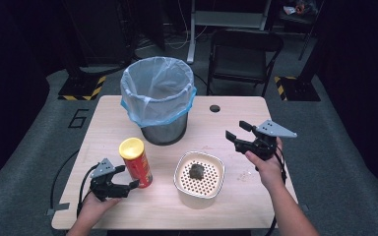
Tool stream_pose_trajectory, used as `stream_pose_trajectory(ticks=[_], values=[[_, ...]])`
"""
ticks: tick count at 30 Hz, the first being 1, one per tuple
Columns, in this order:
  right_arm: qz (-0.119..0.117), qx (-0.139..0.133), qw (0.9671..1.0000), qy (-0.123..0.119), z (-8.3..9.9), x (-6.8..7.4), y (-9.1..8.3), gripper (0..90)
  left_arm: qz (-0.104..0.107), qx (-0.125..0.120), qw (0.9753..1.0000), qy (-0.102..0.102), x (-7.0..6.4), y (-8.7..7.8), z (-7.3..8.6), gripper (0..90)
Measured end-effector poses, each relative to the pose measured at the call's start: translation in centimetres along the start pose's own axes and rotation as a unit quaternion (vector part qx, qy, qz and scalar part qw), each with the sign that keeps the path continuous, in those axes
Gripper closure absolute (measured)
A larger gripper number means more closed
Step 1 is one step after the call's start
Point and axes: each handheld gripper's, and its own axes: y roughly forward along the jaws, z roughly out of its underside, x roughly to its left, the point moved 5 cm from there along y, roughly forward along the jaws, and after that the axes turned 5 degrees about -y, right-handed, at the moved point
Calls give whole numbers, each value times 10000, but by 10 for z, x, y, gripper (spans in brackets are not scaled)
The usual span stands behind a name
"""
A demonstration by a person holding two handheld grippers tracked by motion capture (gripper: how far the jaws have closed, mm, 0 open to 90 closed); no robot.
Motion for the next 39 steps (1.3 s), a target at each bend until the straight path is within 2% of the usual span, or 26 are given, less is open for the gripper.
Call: stream_pose_trajectory(ticks=[2,7,10,12,14,15,16,17,18,21,26,28,29,32,34,39], values=[[46,103,9999,-55,10,0,-1,313,-49,-59,10000,28,0,3,-2,139],[53,215,9997,-106,24,2,-1,309,34,-29,10000,-49,-2,7,-3,141],[179,315,9992,-193,33,2,-4,309,13,-41,10000,58,1,9,-4,140],[277,296,9990,-175,39,1,-6,309,30,-146,9998,-161,-1,11,-6,141],[391,349,9984,-226,45,-1,-9,309,23,-162,9997,-188,1,13,-7,140],[450,397,9978,-274,48,-2,-10,309,53,-190,9994,-281,0,15,-7,139],[507,441,9973,-306,51,-3,-12,309,49,-196,9996,-209,1,16,-8,139],[544,460,9970,-295,54,-3,-13,308,49,-225,9994,-240,0,18,-8,141],[529,491,9970,-297,58,-4,-15,307,44,-161,9998,-106,2,18,-8,141],[515,491,9973,-176,68,-4,-19,298,9,-126,9999,-26,1,22,-7,142],[587,601,9962,-214,83,-2,-24,291,-21,28,9999,120,2,29,-4,158],[607,557,9966,-32,88,-4,-25,290,-24,87,9998,200,2,31,-2,195],[607,557,9966,-32,88,-4,-25,290,-60,94,9997,230,2,32,-2,195],[665,595,9960,58,94,-5,-26,290,-125,93,9993,328,1,32,-2,223],[657,594,9960,66,95,-6,-26,290,-170,69,9988,464,0,31,-2,228],[700,709,9950,59,102,-9,-26,292,-196,9,9983,555,-3,25,-6,238]])
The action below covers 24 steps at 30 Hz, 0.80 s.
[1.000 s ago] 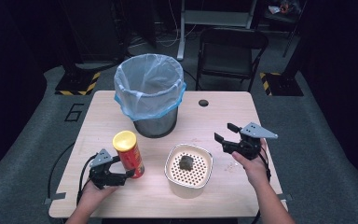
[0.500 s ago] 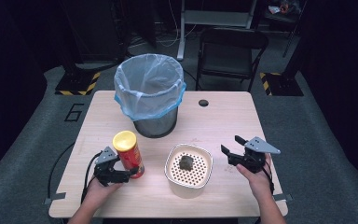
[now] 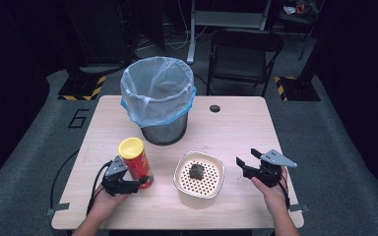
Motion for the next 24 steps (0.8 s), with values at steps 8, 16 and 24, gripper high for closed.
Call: stream_pose_trajectory(ticks=[8,16,24], values=[[99,184,9998,-71,10,-2,5,292,279,-192,9991,-242,-2,-16,-13,239],[20,264,9996,-135,14,3,7,292,307,-229,9992,-146,-9,-34,-59,239],[-41,408,9990,-199,19,5,10,292,156,-172,9997,-12,-10,-51,-124,240]])
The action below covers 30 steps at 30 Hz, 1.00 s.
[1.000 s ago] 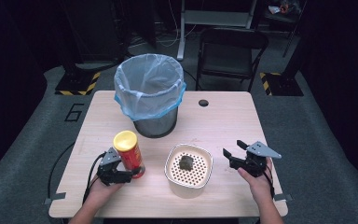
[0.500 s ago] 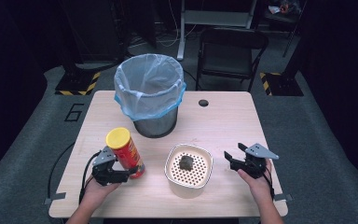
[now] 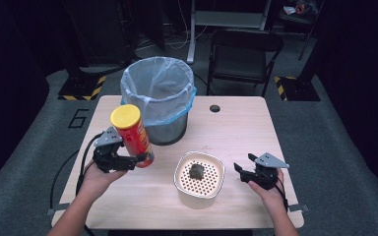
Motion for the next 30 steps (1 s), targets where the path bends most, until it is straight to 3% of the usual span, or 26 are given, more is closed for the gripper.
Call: stream_pose_trajectory(ticks=[1,10,22,30], values=[[0,0,10000,0,0,0,0,292,0,0,10000,0,0,0,0,239],[-6,-42,10000,62,-1,-1,-1,292,-34,-24,10000,29,-2,-12,-53,240],[49,-12,9999,97,2,-5,-1,291,-129,-34,9999,105,-2,-25,-110,239],[27,11,9999,97,3,-7,-1,291,-170,-36,9998,28,5,-23,-148,239]])
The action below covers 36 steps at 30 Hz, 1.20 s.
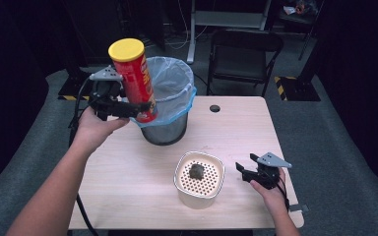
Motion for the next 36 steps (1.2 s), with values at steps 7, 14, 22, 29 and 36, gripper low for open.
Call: stream_pose_trajectory(ticks=[7,14,22,29,36], values=[[30,-33,10000,79,0,-3,-1,290,-216,18,9998,-35,6,8,-26,240],[19,-28,10000,29,0,-3,-1,289,-367,31,9993,-116,17,26,-44,240],[-20,-16,10000,51,1,-4,-1,289,-683,-2,9962,-532,33,60,-44,239],[-67,23,10000,-8,2,-2,0,289,-861,-8,9935,-740,48,83,-38,239],[-124,42,9999,-34,2,0,2,287,-989,214,9907,-913,62,97,-26,239]])
